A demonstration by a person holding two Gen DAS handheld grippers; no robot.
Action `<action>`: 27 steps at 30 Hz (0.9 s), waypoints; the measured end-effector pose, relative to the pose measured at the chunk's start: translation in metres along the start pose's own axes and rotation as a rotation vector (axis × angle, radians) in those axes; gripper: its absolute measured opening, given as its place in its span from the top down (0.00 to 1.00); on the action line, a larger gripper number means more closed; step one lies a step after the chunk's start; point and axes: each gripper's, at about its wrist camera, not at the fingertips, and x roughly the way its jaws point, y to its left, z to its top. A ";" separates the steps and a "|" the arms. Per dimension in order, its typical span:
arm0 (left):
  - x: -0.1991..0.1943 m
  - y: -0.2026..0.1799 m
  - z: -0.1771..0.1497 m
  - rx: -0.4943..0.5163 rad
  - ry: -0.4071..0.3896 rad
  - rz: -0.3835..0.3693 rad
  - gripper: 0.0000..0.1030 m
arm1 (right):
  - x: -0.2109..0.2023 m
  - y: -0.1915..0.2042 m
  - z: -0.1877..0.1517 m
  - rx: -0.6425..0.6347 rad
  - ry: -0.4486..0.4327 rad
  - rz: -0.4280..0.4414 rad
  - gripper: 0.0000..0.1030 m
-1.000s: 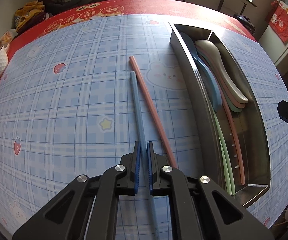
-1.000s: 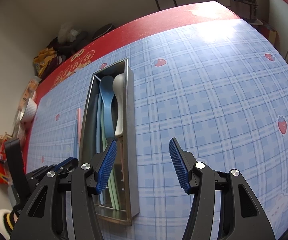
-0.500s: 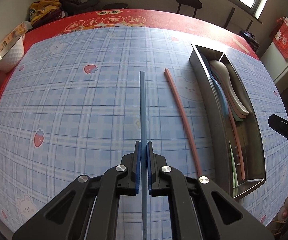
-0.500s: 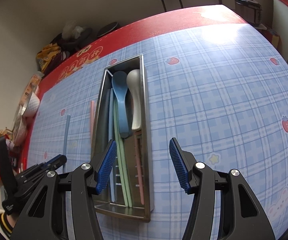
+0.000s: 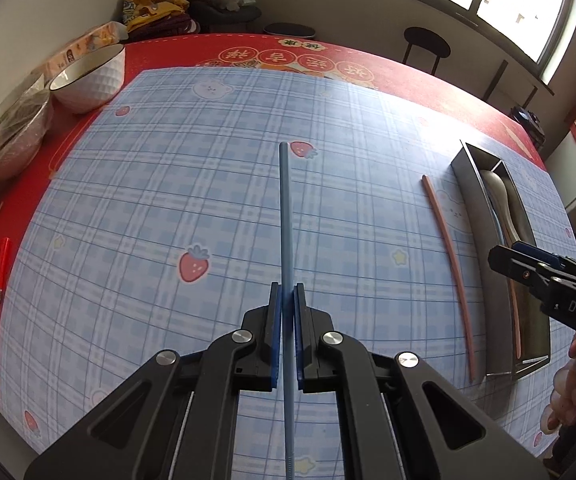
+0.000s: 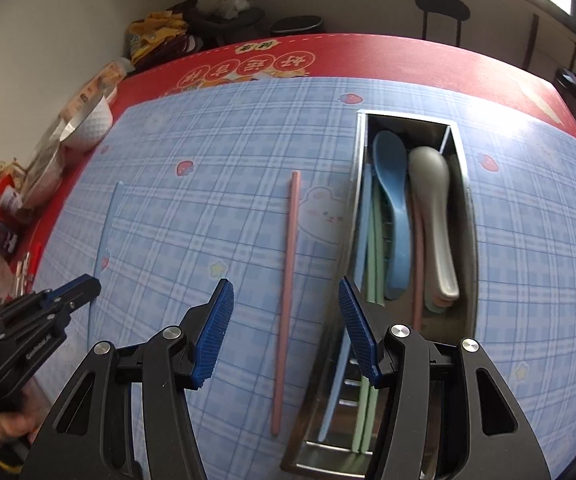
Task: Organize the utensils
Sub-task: 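Grasp the pink chopstick with the right tool while the left holds the blue chopstick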
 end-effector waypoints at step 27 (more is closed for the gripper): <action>0.006 0.083 0.009 -0.060 -0.001 -0.038 0.95 | 0.064 0.028 0.006 0.132 0.139 -0.198 0.49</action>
